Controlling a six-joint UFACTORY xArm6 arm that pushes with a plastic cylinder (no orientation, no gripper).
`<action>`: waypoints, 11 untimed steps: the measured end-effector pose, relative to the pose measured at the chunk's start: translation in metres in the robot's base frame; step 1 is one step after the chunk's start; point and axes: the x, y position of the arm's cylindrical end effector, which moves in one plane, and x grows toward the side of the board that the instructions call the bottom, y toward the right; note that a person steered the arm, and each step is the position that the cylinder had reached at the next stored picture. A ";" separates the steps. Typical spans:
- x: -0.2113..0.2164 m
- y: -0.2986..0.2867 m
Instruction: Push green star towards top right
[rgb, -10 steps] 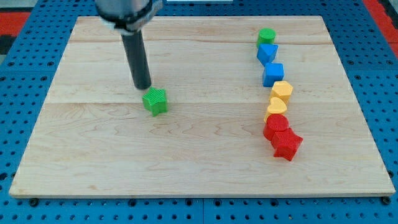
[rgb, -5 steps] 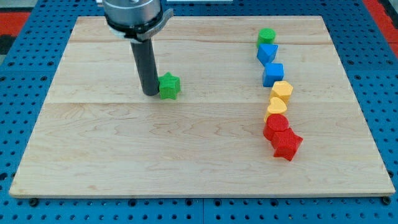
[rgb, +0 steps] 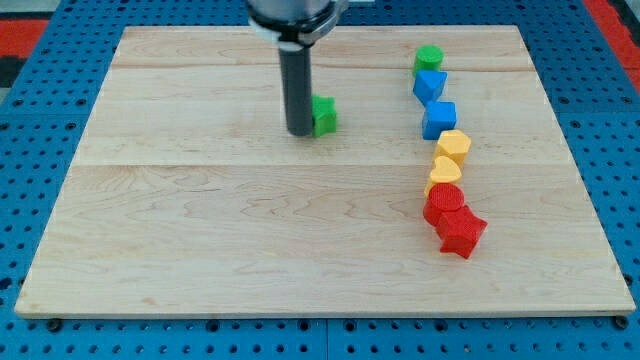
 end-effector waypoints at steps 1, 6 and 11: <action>-0.044 0.023; -0.033 0.063; -0.138 0.070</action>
